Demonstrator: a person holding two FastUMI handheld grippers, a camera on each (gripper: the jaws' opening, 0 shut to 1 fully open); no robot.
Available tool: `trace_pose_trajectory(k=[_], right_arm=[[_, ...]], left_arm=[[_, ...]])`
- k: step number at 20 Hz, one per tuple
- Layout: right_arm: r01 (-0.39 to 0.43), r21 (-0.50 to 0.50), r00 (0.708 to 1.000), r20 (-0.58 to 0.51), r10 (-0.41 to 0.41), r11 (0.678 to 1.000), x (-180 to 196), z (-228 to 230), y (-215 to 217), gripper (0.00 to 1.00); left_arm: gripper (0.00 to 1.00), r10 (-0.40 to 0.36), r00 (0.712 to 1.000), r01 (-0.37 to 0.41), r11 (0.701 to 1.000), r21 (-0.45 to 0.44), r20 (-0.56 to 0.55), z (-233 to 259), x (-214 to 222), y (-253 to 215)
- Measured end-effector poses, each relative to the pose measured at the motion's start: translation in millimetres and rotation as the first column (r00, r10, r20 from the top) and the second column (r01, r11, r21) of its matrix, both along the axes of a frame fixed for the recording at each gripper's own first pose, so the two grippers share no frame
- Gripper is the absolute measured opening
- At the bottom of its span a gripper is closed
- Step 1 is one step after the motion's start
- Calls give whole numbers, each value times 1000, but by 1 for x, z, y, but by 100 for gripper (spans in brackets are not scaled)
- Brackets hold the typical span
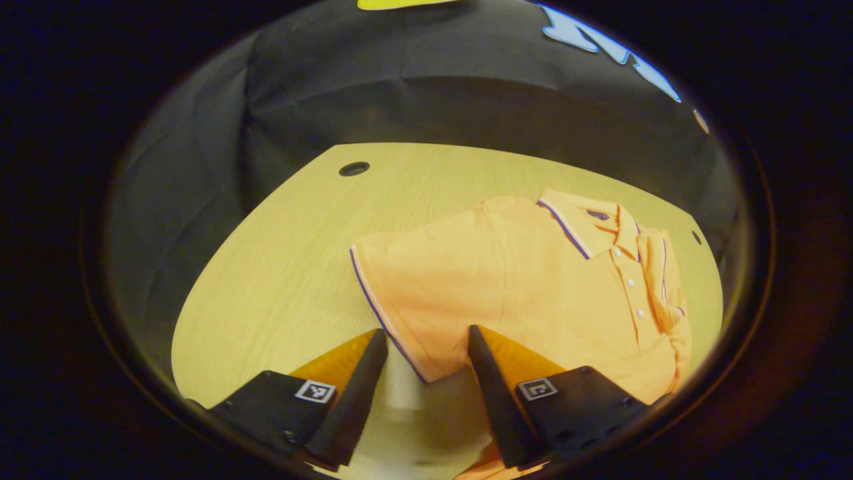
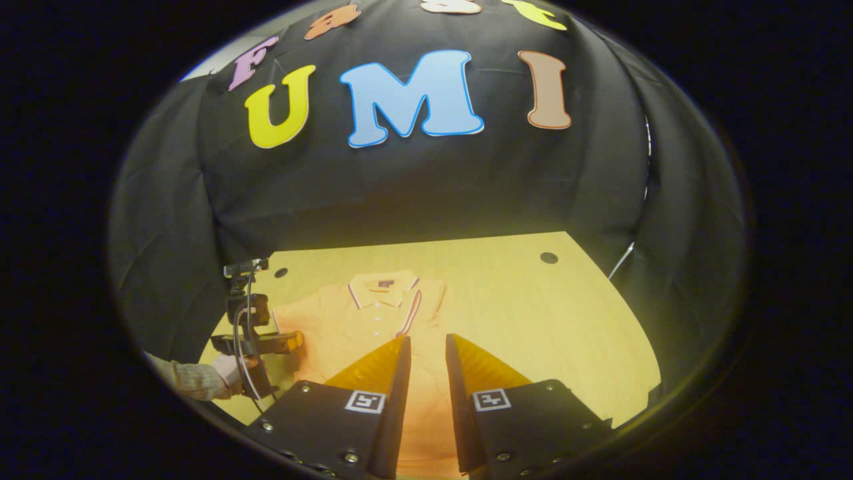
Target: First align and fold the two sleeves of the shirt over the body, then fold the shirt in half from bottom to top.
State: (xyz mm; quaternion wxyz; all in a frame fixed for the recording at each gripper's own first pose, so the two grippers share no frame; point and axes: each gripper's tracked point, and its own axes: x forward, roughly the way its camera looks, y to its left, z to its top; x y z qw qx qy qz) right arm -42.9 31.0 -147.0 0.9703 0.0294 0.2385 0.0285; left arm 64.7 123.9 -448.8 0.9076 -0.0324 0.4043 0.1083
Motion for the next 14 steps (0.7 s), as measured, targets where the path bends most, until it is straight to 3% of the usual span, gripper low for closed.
trace_pose_trajectory(k=[2,3,4,6,10,14], right_arm=[[-8,-2,1000,-6,8,1000,0,-1,1,33],[-10,-4,1000,-8,10,1000,0,-3,1,33],[-11,-5,1000,-11,11,1000,1,-4,1,33],[-12,1,1000,-16,12,1000,1,-5,0,33],[-2,6,1000,-15,2,1000,2,-5,-5,33],[15,22,1000,-18,-15,1000,4,-8,-10,33]], left_arm=[[39,7,1000,-7,1000,-1,8,0,4,-3],[39,5,1000,-5,1000,-1,9,1,4,-4],[24,-2,1000,2,1000,3,9,2,4,-4],[13,-3,1000,3,1000,8,-5,2,5,-4],[12,-38,998,40,997,63,-43,6,8,-5],[13,-163,986,157,974,164,29,44,34,-31]])
